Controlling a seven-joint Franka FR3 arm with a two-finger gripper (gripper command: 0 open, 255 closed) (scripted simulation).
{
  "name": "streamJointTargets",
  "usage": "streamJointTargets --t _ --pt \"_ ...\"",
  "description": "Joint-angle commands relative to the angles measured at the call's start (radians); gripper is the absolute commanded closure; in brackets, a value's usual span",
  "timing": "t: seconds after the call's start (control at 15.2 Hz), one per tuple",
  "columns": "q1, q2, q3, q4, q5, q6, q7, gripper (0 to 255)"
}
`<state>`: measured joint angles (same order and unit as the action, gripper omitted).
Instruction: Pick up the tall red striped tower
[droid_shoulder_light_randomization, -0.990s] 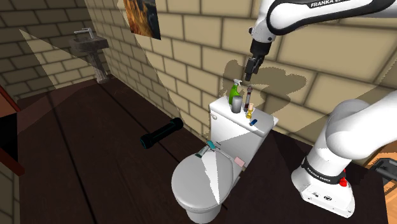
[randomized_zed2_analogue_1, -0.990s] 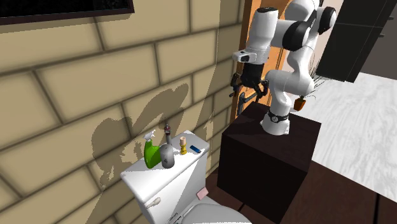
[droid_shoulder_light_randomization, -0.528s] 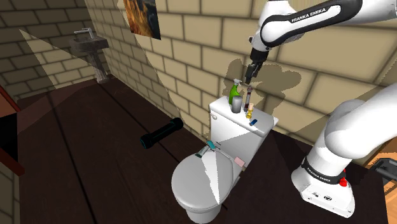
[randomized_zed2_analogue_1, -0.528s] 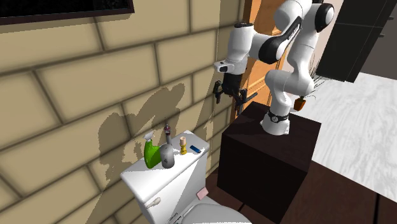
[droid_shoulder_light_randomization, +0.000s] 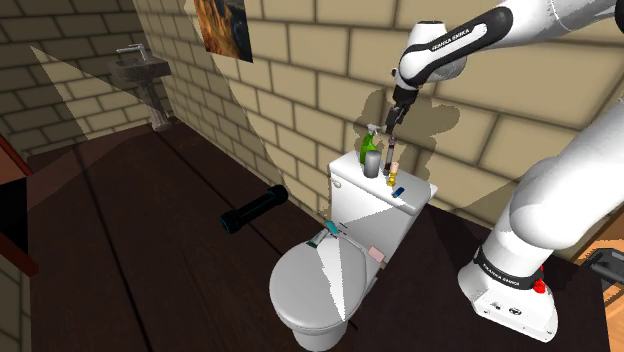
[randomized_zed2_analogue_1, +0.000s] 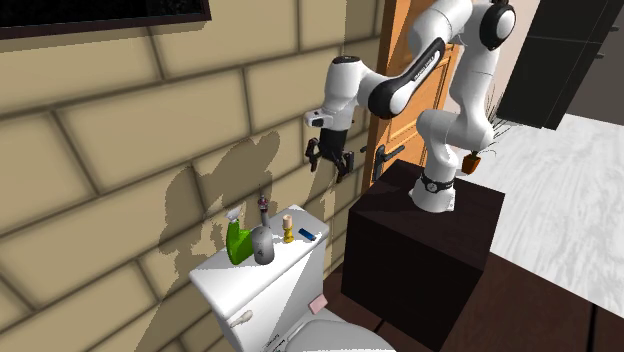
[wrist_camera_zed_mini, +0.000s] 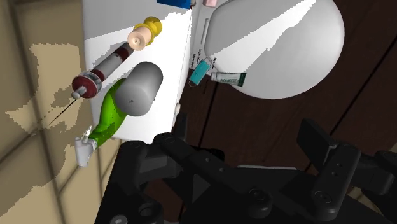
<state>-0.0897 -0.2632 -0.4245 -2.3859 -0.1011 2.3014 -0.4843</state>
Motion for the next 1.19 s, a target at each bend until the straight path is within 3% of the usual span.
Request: streamJointTargets --t 0.0,0.33,0.53,0.79,1.12 --pt "-0.001 0.074 -0.040 0.024 0.032 0.054 -0.061 0" --pt "-0.007 0.263 -0.109 0.123 0.168 0.137 -0.224 0" --pt "-0.036 0.383 -0.120 0.199 0.277 0.166 -0.333 0" --pt "-0.107 0.541 -0.100 0.320 0.412 0.182 -0.462 0" --pt "-0.221 0.727 -0.049 0.501 0.529 0.175 -0.572 0"
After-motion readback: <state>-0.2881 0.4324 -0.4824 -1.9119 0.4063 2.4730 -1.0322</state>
